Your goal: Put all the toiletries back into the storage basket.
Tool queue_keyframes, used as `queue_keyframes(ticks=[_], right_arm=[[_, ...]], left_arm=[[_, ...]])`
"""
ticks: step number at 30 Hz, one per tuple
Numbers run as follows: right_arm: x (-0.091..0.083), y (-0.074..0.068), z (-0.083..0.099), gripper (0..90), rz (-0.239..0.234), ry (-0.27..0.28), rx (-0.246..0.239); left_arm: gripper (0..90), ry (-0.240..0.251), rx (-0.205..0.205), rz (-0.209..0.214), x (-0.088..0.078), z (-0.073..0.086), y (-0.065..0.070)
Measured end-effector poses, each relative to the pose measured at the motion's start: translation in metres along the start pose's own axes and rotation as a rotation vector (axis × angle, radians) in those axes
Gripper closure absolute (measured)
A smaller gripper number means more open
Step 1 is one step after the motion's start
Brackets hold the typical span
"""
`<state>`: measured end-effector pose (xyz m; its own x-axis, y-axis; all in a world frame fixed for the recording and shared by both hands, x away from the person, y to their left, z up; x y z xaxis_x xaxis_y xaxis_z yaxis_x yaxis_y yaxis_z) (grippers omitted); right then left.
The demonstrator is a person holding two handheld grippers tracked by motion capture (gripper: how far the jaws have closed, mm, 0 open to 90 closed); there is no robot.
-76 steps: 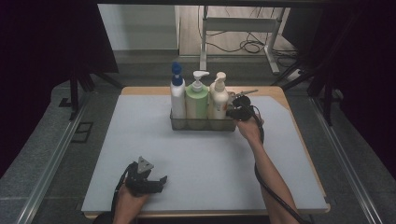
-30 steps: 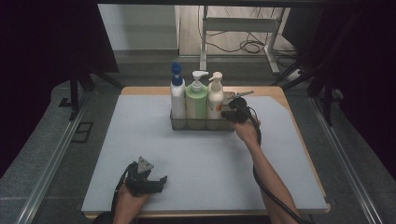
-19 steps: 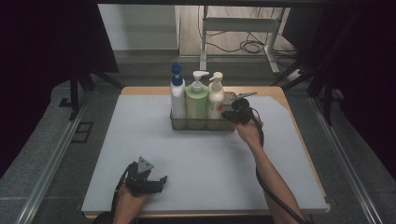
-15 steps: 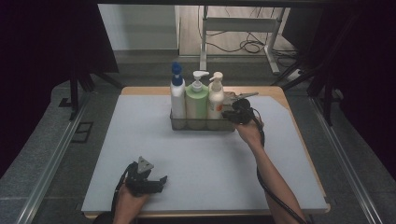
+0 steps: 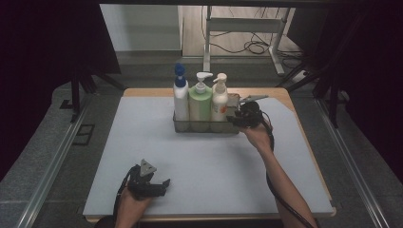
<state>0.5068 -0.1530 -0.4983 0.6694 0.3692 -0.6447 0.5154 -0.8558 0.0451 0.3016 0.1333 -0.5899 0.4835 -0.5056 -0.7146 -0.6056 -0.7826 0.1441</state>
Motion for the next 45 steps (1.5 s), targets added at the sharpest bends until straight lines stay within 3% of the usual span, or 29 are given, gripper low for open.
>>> queue_keyframes(ticks=[12,26,45], right_arm=[[-0.023,-0.002,0.0,30.8,0.0,0.033,-0.034],[-0.041,-0.01,0.013,14.3,-0.004,0.027,-0.119],[-0.069,-0.015,0.036,5.0,-0.017,0.011,-0.185]], left_arm=[[11.9,0.002,-0.002,0.0,0.0,0.0,0.0],[11.9,0.003,-0.002,0.001,0.0,0.0,0.0],[11.9,0.003,-0.002,0.001,0.0,0.0,0.0]])
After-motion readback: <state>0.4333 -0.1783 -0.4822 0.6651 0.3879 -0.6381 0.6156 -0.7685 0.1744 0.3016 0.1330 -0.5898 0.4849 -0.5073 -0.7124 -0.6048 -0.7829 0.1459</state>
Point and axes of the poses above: each handheld gripper's, and its own axes: x roughly forward along the jaws, z roughly out of its underside, y roughly to its right, the point moved 9 cm from there along x, roughly forward along the jaws, and after that the axes turned 9 degrees about z, right-handed, at the moved point
